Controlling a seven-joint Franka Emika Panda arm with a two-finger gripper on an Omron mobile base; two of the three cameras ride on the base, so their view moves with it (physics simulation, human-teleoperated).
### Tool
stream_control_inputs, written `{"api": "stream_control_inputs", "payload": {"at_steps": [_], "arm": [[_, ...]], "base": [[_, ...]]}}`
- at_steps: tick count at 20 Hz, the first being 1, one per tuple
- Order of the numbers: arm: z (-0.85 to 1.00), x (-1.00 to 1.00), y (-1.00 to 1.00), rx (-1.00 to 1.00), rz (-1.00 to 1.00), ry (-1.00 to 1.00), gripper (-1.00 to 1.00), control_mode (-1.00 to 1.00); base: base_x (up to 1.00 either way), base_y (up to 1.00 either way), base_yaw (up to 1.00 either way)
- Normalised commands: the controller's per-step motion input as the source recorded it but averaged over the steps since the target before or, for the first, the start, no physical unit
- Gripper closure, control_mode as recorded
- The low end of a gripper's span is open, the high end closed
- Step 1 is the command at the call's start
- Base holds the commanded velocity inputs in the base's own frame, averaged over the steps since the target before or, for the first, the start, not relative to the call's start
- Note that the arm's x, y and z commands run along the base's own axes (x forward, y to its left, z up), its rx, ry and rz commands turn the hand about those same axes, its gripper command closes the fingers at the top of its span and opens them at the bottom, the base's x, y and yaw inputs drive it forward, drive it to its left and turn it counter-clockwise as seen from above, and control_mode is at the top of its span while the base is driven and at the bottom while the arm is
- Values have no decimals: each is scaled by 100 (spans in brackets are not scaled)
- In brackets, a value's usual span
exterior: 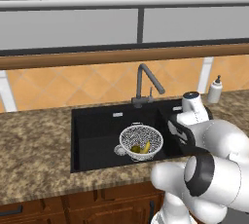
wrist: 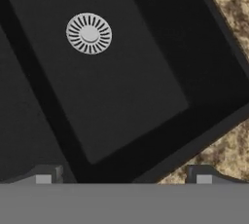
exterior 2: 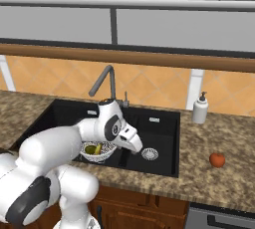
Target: Put the colander in the sink, put the banana, kiwi, orange in the colander, and turn on the sink faucet and pour water over the colander.
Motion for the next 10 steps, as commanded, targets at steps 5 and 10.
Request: {"api": "stream_control_inputs", "payload": {"at_steps": [5, 10], "arm": [[21, -1, -76, 1, 5, 0, -100, -100], [30, 0, -72, 1, 0, 0, -100, -100]], "base": [[0, 0, 0], [0, 0, 0]]}}
